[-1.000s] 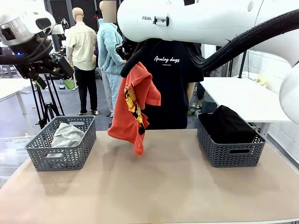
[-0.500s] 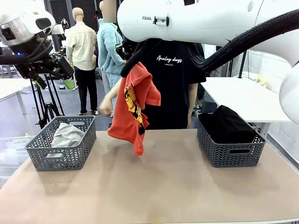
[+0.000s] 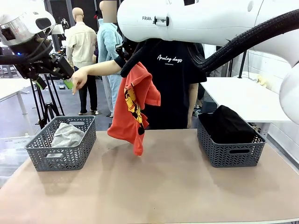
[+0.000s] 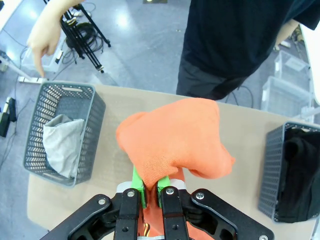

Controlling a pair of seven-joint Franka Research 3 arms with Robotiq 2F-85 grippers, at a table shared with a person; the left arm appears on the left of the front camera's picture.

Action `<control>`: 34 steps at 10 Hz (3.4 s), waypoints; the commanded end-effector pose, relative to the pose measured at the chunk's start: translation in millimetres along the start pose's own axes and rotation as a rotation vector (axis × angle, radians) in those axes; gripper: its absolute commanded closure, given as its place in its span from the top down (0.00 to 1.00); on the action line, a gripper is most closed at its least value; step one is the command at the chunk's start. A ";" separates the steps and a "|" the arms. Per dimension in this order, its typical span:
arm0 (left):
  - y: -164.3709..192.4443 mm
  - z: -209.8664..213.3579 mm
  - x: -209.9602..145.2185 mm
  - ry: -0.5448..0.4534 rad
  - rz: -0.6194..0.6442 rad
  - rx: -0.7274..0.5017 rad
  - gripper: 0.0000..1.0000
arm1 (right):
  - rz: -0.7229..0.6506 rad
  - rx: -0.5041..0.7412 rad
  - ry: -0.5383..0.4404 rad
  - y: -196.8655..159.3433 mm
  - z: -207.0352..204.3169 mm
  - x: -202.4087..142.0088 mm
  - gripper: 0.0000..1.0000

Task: Sort the tops and bottoms.
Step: Sort the clothes according to human instructions.

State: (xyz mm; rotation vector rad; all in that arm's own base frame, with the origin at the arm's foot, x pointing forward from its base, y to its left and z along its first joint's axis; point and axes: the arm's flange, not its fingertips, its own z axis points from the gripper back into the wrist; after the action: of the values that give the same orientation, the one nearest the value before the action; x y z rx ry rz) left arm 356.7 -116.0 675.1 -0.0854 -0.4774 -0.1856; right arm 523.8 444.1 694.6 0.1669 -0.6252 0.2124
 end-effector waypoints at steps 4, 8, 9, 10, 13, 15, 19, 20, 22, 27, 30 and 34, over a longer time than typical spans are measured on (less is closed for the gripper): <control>2.5 0.6 0.2 0.000 -0.014 -0.012 1.00 | -0.001 -0.002 0.000 -0.4 3.8 0.1 0.00; 2.5 0.6 0.2 0.000 -0.014 -0.012 1.00 | -0.001 -0.002 0.000 -0.4 3.8 0.1 0.00; 2.5 0.6 0.2 0.000 -0.014 -0.012 1.00 | -0.001 -0.002 0.000 -0.4 3.8 0.1 0.00; 2.5 0.6 0.2 0.000 -0.014 -0.012 1.00 | -0.001 -0.002 0.000 -0.4 3.8 0.1 0.00; 15.0 9.4 -9.6 -0.033 0.034 0.010 1.00 | -0.001 -0.002 0.000 -0.4 3.8 0.1 0.00; 40.9 31.1 -29.0 -0.081 0.005 0.002 1.00 | -0.001 -0.002 0.000 -0.4 3.8 0.1 0.00; 60.7 60.2 -48.5 -0.149 -0.016 0.012 1.00 | -0.001 -0.002 0.000 -0.4 3.8 0.1 0.00; 69.7 64.5 -52.1 -0.156 0.005 0.019 1.00 | -0.001 -0.002 0.000 -0.4 3.8 0.1 0.00; 76.4 69.2 -49.2 -0.178 0.033 0.029 1.00 | -0.001 -0.002 0.000 -0.4 3.8 0.1 0.00; 64.9 71.7 -47.6 -0.155 0.024 0.007 1.00 | 0.031 0.366 -0.155 70.4 -18.3 38.1 0.00; 64.9 71.7 -47.6 -0.155 0.024 0.007 1.00 | -0.065 0.500 -0.188 90.8 -31.5 44.7 0.00; 64.9 71.7 -47.6 -0.155 0.024 0.007 1.00 | -0.010 0.399 -0.178 79.0 -31.8 14.9 0.00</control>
State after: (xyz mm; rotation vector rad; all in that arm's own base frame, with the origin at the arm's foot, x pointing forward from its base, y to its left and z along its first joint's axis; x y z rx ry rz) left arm 296.2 -36.5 714.1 -0.0919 -0.6327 -0.1497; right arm 539.4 533.1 681.0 0.6038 -0.7410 0.3072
